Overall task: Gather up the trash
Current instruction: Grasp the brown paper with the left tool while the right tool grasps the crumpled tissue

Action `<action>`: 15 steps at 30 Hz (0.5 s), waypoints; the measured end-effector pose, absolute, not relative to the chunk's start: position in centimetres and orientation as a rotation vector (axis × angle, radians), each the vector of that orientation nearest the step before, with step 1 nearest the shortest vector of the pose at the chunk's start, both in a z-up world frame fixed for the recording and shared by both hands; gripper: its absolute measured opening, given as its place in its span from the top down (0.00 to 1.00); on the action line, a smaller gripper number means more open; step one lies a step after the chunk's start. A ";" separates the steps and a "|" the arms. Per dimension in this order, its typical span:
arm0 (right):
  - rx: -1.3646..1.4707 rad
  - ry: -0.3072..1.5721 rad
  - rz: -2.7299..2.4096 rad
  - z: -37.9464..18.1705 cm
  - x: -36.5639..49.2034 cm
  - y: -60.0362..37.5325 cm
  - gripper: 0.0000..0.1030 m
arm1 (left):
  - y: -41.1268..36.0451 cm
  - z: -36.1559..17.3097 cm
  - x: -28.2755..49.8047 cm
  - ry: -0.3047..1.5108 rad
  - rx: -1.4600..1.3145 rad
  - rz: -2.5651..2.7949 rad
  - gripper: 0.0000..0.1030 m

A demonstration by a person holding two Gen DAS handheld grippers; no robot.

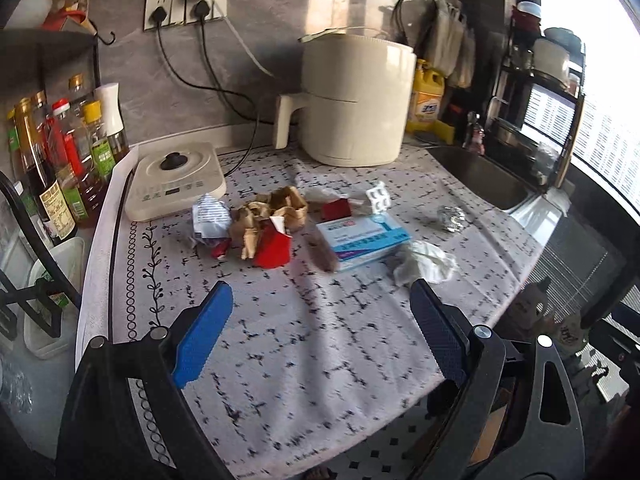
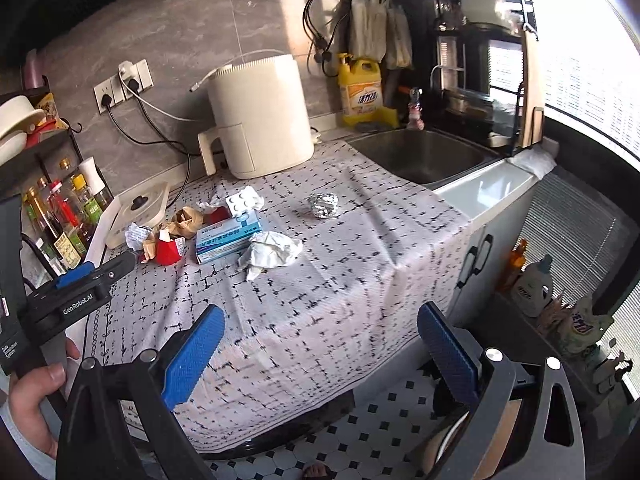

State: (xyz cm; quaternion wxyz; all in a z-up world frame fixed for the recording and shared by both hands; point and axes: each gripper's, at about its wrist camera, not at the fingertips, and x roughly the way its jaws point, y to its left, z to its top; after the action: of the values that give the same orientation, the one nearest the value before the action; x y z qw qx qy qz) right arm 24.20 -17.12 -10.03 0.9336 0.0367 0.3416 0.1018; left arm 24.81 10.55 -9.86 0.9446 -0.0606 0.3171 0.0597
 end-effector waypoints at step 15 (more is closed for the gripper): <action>0.068 0.727 0.211 -11.4 30.3 -10.4 0.18 | 17.4 -12.8 32.6 0.727 -0.145 0.122 0.69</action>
State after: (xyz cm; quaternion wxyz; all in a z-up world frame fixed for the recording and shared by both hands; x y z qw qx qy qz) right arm 30.31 -10.45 -11.36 0.9287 0.0333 0.3548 0.1029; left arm 32.57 17.42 -12.80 0.9303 -0.0709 0.3549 0.0594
